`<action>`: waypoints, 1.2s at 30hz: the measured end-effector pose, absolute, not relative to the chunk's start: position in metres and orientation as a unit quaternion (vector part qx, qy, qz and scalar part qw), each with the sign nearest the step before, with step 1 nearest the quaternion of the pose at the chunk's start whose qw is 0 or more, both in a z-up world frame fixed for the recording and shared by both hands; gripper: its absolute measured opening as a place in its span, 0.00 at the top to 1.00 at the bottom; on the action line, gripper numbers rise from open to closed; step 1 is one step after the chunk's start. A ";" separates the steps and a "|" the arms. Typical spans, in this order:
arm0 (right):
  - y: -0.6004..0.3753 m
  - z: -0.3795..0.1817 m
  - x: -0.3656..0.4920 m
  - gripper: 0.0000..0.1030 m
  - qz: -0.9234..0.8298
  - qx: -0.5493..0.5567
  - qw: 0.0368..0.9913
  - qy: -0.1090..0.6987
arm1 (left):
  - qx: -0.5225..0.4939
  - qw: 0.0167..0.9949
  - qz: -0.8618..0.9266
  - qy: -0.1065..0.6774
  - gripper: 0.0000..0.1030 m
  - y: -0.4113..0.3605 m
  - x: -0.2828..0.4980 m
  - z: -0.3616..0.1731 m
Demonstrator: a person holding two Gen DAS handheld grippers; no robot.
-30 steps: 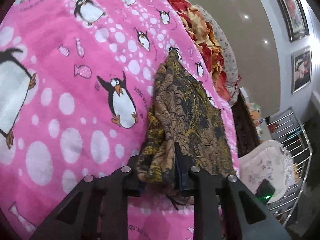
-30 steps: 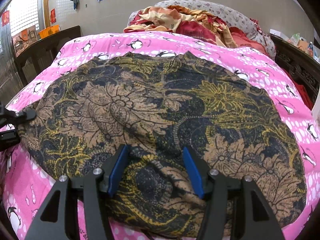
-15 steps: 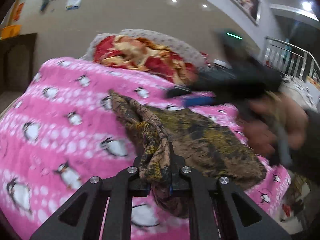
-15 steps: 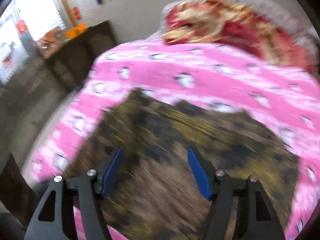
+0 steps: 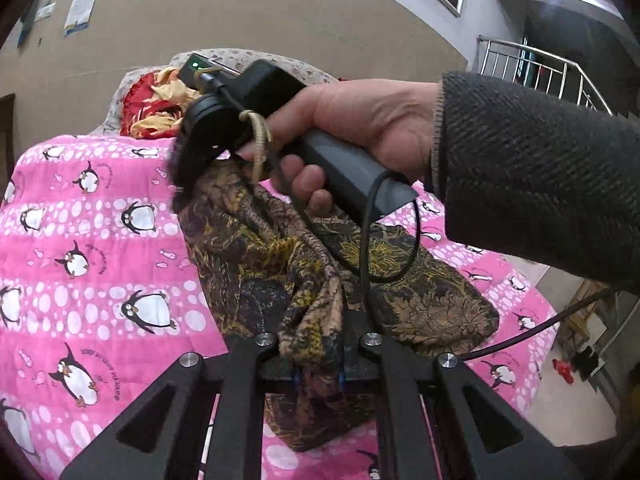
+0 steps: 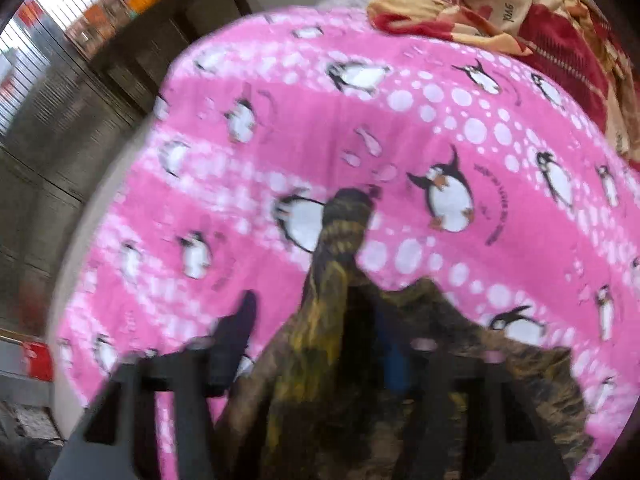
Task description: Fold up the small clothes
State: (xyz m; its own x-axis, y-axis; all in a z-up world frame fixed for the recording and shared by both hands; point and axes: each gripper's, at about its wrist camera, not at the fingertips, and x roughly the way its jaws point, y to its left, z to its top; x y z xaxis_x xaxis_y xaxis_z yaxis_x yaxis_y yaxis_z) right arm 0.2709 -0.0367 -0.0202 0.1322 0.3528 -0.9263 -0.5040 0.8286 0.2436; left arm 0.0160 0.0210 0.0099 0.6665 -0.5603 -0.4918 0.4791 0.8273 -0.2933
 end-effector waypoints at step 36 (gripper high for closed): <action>-0.425 -0.020 0.166 0.73 0.229 0.151 0.848 0.454 | 0.001 0.796 -0.453 0.402 0.93 -0.175 -0.013 -0.006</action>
